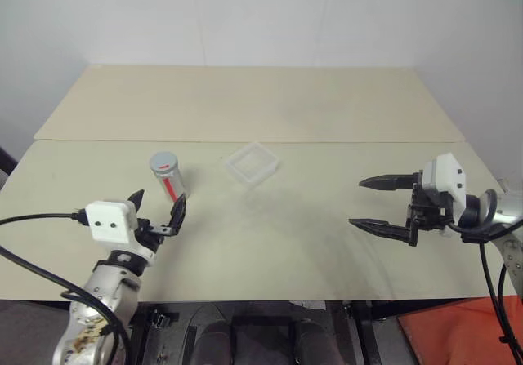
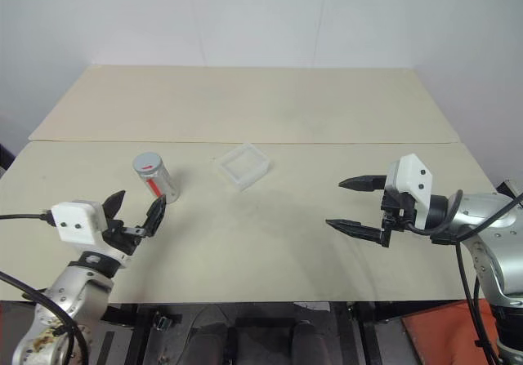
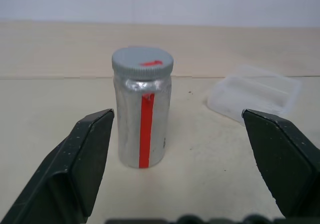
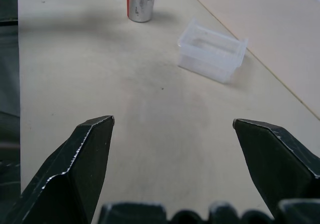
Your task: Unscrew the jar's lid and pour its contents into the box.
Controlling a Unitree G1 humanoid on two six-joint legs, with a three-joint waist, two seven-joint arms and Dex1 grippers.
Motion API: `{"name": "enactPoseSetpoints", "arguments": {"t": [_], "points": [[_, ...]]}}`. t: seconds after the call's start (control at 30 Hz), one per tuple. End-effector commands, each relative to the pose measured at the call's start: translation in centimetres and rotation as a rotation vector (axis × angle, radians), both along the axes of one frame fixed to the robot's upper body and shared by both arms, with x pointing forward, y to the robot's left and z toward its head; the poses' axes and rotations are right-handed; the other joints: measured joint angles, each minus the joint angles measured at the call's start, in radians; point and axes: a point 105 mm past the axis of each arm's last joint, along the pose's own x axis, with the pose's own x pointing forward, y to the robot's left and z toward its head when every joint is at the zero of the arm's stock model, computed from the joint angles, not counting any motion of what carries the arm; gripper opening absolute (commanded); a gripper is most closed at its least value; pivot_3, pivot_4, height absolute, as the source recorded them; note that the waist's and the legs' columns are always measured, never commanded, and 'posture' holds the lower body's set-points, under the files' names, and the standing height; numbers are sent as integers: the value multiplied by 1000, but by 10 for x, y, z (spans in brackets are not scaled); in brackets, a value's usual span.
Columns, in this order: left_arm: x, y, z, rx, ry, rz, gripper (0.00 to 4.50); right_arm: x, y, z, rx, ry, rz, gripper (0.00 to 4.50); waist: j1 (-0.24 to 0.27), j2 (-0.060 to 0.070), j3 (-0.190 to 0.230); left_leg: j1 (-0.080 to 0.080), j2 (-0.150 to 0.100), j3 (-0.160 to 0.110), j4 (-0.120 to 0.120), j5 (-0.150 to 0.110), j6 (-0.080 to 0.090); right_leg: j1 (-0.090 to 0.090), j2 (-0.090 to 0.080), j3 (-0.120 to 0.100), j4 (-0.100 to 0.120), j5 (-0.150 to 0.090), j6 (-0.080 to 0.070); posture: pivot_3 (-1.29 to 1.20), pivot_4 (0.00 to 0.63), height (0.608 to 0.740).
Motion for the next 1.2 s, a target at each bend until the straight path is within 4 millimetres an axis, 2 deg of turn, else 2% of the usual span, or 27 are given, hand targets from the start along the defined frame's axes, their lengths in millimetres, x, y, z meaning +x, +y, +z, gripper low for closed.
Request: {"name": "enactPoseSetpoints", "arguments": {"t": [0.03,0.33,0.57,1.2], "points": [[5,3,11,35,-60,85,4471,-1,1,12,-7,-66,16,4496,0,0,0,0,0,0,0,0,0,0,0,0,0,0,0,0,150,740],[27,-11,11,20,-71,62,4471,0,3,14,0,-81,11,4496,4,0,0,-1,0,0,0,0,0,0,0,0,-1,0,0,0,150,740],[38,-5,8,33,-75,123,4471,-3,2,12,5,-84,4,4496,6,0,0,-1,0,0,0,0,0,0,0,0,-1,0,0,0,150,740],[68,-7,-7,45,-89,131,4471,-4,1,13,5,-82,4,4496,10,0,0,-1,-1,0,0,0,0,0,0,0,-1,0,0,0,150,740]]}}
